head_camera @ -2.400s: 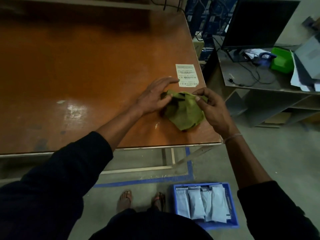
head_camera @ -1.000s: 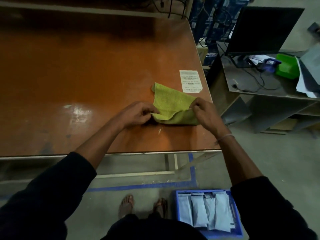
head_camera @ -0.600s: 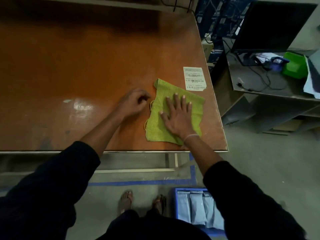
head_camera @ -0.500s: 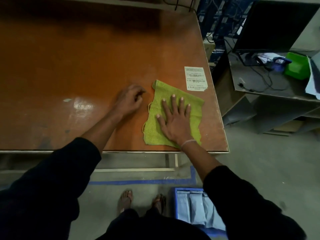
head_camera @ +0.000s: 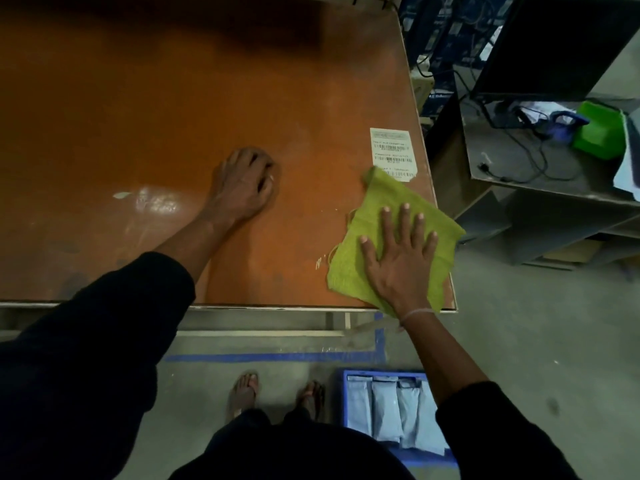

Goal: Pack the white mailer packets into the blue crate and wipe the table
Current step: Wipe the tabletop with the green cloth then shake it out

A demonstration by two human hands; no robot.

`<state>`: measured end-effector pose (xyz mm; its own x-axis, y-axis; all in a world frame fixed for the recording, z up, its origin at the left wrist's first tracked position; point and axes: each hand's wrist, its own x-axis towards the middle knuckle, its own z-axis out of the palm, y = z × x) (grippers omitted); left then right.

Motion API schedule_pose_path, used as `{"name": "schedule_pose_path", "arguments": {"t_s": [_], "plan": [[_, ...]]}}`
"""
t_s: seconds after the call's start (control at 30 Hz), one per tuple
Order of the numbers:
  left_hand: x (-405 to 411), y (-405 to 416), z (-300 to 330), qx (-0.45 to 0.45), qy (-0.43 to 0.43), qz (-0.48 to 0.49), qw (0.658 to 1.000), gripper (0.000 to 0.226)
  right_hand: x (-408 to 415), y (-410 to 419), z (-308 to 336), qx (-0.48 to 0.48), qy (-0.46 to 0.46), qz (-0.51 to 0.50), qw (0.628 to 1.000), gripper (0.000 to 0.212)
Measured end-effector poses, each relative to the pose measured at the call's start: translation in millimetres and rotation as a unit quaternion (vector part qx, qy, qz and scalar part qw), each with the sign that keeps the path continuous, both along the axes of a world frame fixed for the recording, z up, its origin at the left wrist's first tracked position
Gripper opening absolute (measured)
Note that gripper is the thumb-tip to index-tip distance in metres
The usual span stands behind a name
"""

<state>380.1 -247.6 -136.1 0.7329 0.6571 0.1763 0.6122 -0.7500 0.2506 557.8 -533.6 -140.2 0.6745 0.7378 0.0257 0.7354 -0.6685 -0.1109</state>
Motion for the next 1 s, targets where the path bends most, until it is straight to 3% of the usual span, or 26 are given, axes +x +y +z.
{"name": "schedule_pose_path", "arguments": {"t_s": [0.07,0.2,0.33,0.47,0.5,0.63,0.77,0.8,0.93,1.0], "plan": [[2.7,6.2,1.9,-0.006,-0.002,0.006,1.000,0.036,-5.1,7.6,0.6,0.002,0.007,-0.035,0.999,0.075],[8.0,20.0,5.5,-0.013,-0.004,0.030,0.999,0.034,12.7,9.5,2.9,-0.014,-0.024,0.131,0.991,0.073],[14.6,24.6,3.9,-0.007,0.006,0.052,0.999,0.036,36.0,42.3,0.3,0.011,0.002,-0.044,0.999,0.077],[14.7,25.4,-1.1,0.006,0.000,0.054,0.999,0.038,34.6,78.0,-1.3,-0.007,-0.022,0.191,0.981,0.071],[15.0,25.7,-1.5,0.007,-0.001,0.056,0.998,0.038,45.3,86.8,-1.4,-0.007,-0.026,0.190,0.981,0.071],[16.3,24.9,-5.4,0.010,-0.006,0.061,0.998,0.037,71.6,136.2,-5.2,0.005,0.003,-0.007,1.000,0.077],[16.9,25.5,-5.0,0.018,-0.013,0.059,0.998,0.040,76.8,176.4,-4.1,-0.012,-0.018,0.201,0.979,0.070],[17.6,25.8,-4.7,0.019,-0.015,0.059,0.998,0.040,86.2,184.0,-3.7,-0.012,-0.019,0.200,0.980,0.070],[20.9,28.1,-5.6,0.024,-0.013,0.062,0.998,0.038,106.9,222.9,-5.0,-0.007,0.009,0.017,1.000,0.076],[20.5,29.8,-6.9,0.028,-0.008,0.060,0.998,0.038,102.6,240.1,-4.7,-0.010,-0.005,0.094,0.996,0.074]]}}
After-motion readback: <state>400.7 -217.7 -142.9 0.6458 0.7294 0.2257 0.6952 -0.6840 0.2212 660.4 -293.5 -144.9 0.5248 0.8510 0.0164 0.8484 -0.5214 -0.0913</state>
